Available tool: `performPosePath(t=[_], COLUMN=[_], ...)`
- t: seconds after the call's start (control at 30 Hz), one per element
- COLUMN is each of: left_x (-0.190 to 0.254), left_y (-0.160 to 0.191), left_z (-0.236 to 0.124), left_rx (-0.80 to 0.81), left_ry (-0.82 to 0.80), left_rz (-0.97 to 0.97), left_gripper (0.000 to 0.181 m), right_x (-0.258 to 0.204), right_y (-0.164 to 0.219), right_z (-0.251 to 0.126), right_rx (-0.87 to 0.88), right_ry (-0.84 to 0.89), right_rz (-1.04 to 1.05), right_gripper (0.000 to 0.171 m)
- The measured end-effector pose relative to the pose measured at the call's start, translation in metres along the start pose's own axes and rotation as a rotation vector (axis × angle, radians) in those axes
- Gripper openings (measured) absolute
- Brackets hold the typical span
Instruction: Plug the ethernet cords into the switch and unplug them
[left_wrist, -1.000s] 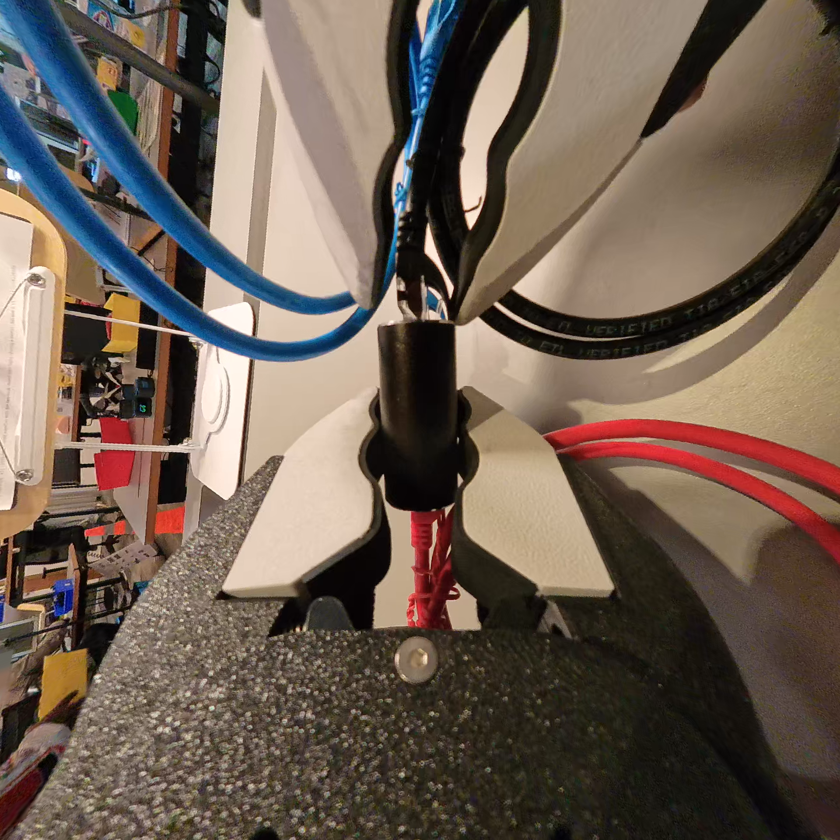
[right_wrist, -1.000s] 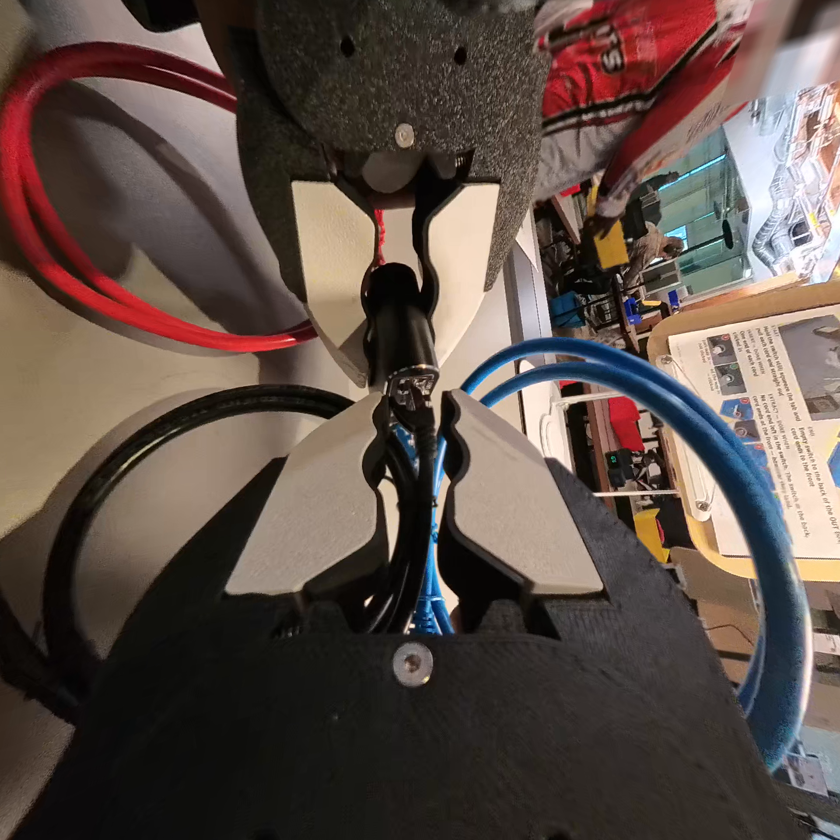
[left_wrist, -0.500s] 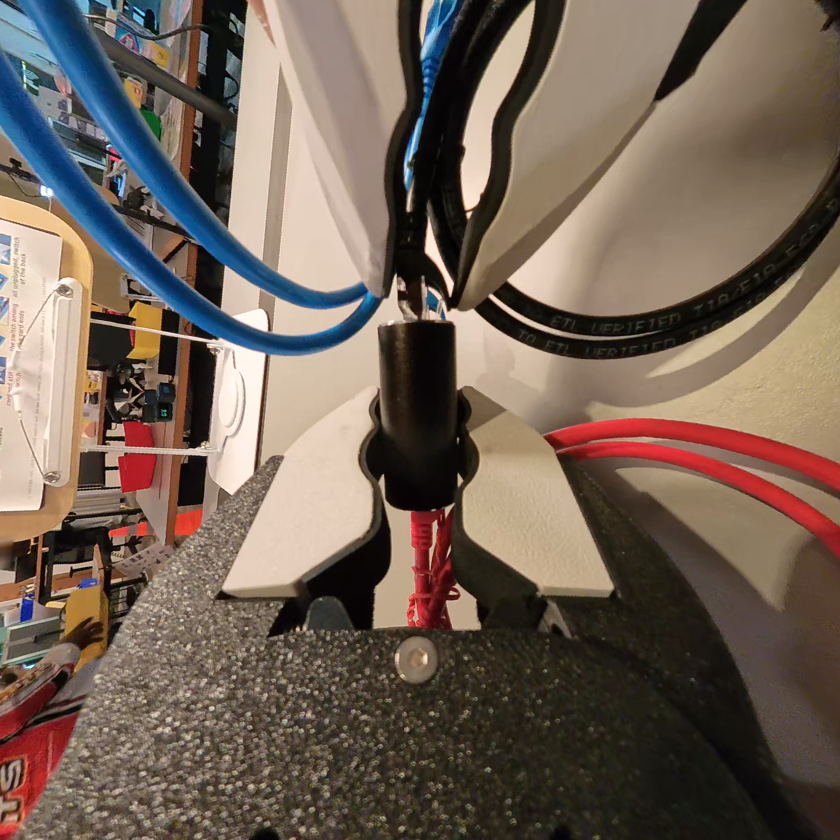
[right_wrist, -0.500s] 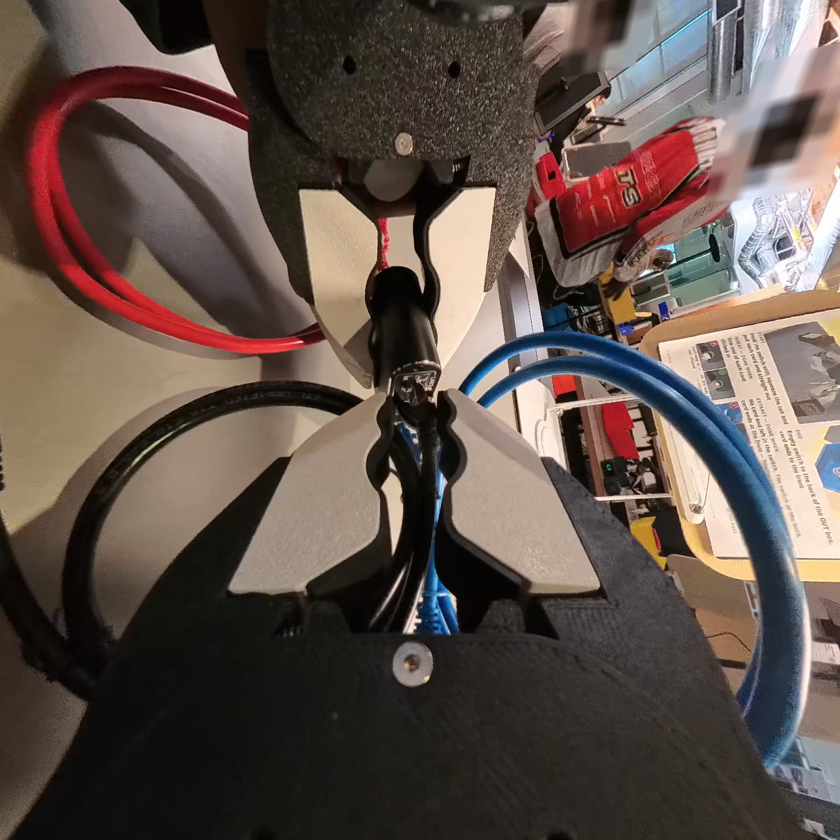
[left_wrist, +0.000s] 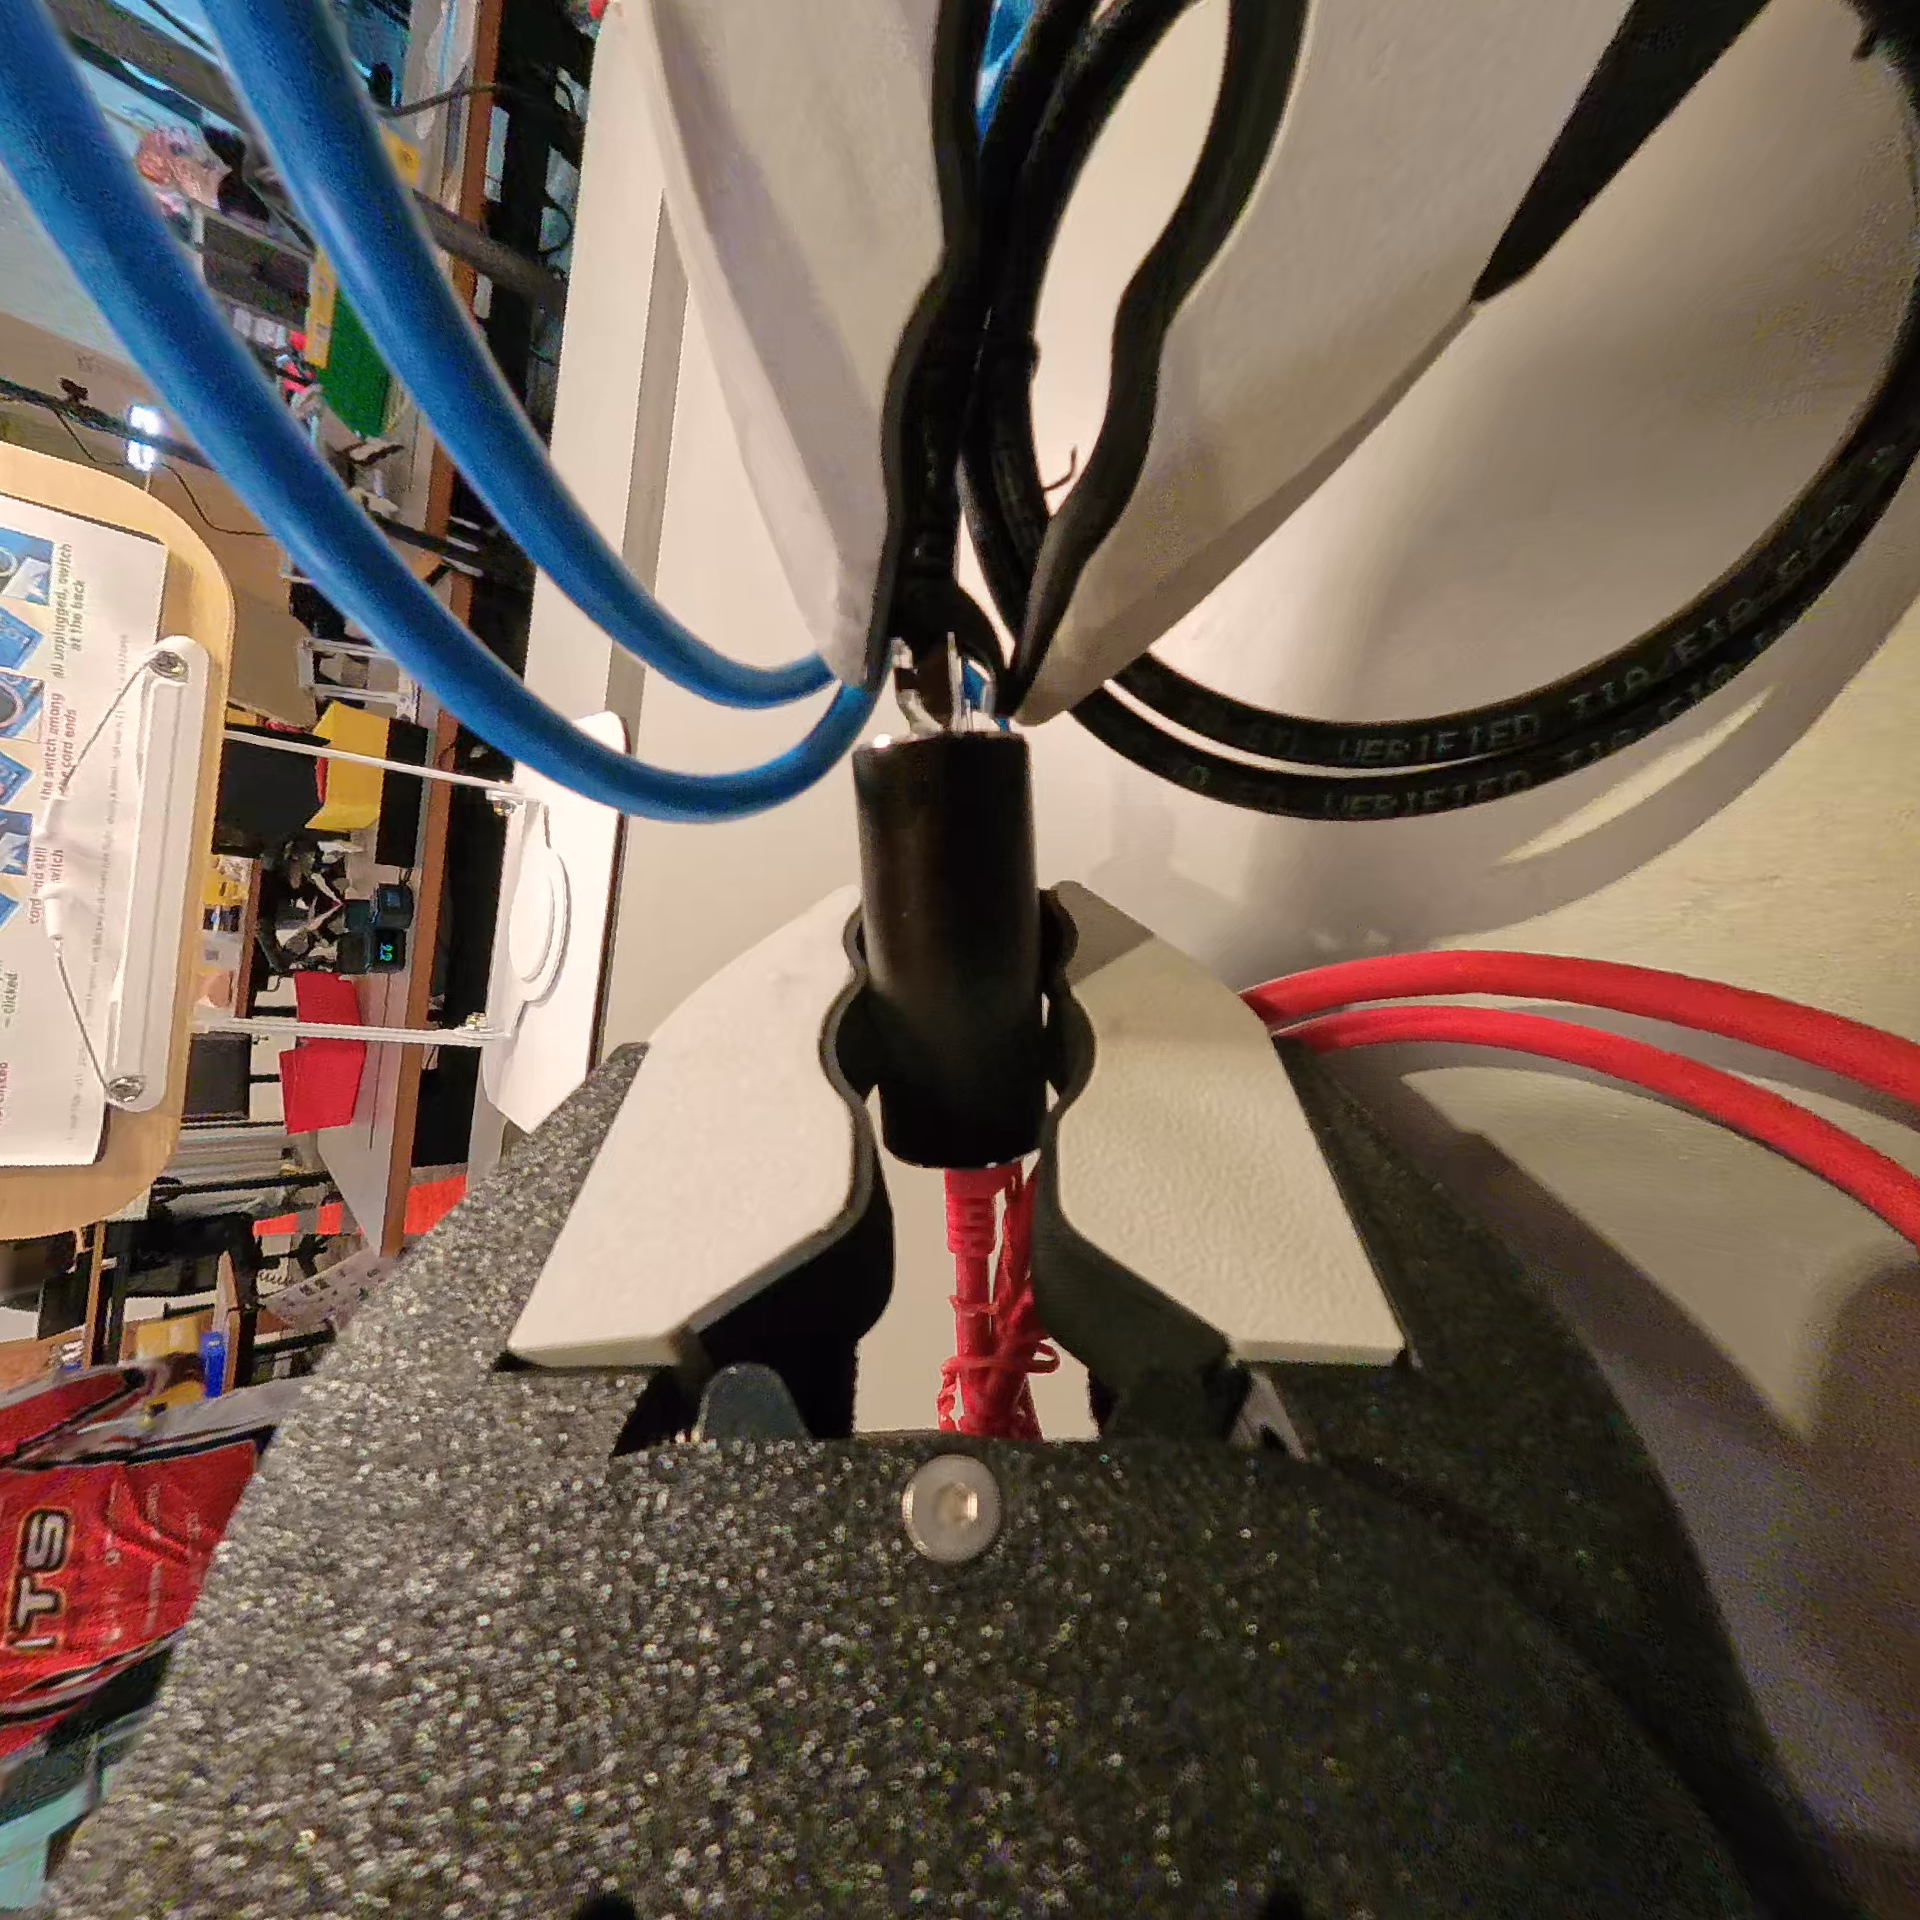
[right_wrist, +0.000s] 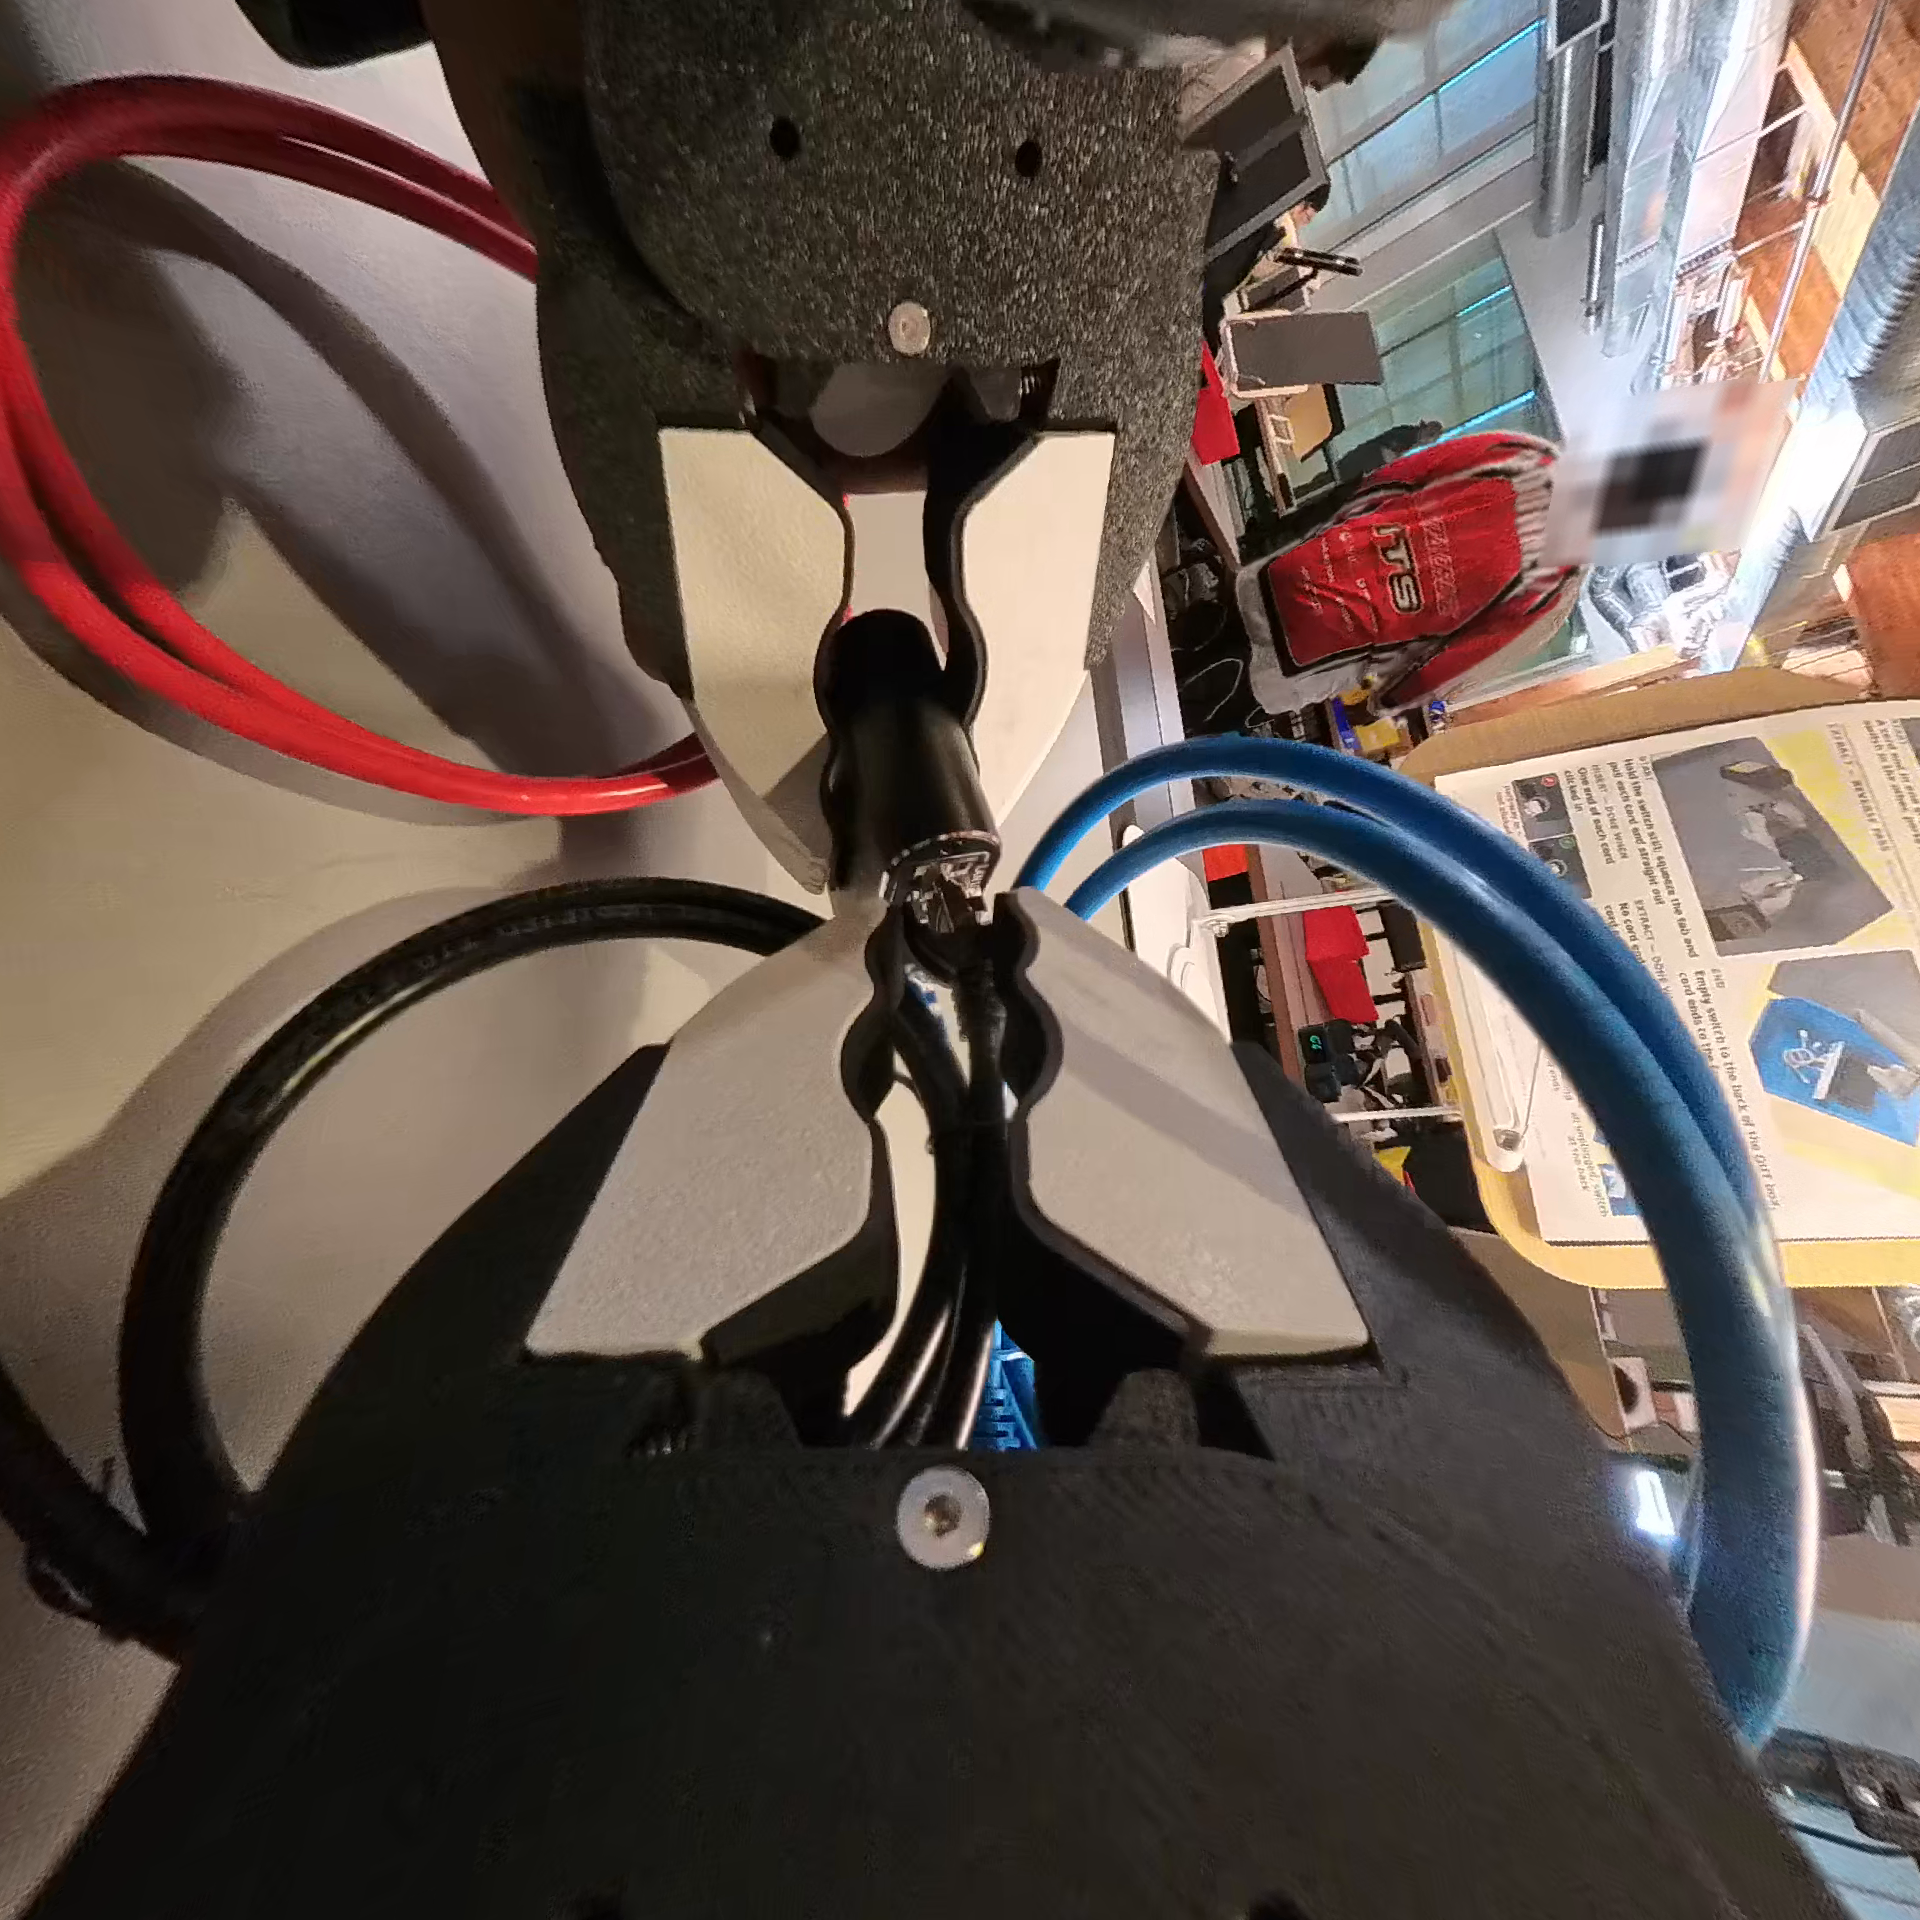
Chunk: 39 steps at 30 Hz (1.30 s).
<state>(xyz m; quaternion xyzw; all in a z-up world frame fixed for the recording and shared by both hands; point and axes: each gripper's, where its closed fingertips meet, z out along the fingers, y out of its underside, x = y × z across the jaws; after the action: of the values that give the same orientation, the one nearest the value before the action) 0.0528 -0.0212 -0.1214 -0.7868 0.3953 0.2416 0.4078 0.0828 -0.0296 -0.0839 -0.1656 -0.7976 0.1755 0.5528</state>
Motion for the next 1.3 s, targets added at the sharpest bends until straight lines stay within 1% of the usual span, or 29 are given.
performPosePath(t=[0.33,0.57,0.87,0.9,0.93,1.0,1.03,1.1,1.2,1.3], left_x=[-0.010,-0.020,-0.028,-0.029,-0.032,-0.037,-0.041,-0.043,-0.037,-0.031], left_y=[-0.001,0.006,0.004,0.005,0.014,0.041,0.053,0.064,0.060,0.054], left_z=[-0.001,0.004,0.003,0.002,0.002,0.002,0.001,0.001,0.002,0.004], left_rx=[0.046,0.028,0.026,0.015,-0.035,-0.142,-0.158,-0.128,-0.037,-0.023], left_ry=[-0.046,-0.142,-0.191,-0.201,-0.221,-0.243,-0.246,-0.211,-0.114,-0.054], left_rz=[-0.051,-0.040,-0.014,-0.008,0.003,0.059,0.051,-0.041,-0.153,-0.208], left_gripper=[0.028,0.029,0.029,0.029,0.028,0.029,0.029,0.028,0.028,0.028], right_x=[0.013,0.017,0.021,0.022,0.028,0.054,0.061,0.048,0.029,0.027], right_y=[-0.003,0.004,0.005,0.005,0.010,0.026,0.031,0.031,0.046,0.051], right_z=[0.003,0.011,0.010,0.009,0.006,-0.013,-0.025,-0.040,-0.042,-0.035], right_rx=[-0.036,-0.090,-0.099,-0.101,-0.126,-0.142,-0.128,-0.043,-0.065,-0.072], right_ry=[0.095,0.137,0.142,0.149,0.188,0.280,0.276,0.161,0.046,0.018], right_rz=[0.021,0.107,0.183,0.181,0.181,0.224,0.228,0.190,0.211,0.259], right_gripper=[0.015,0.015,0.015,0.014,0.016,0.015,0.015,0.015,0.015,0.015])
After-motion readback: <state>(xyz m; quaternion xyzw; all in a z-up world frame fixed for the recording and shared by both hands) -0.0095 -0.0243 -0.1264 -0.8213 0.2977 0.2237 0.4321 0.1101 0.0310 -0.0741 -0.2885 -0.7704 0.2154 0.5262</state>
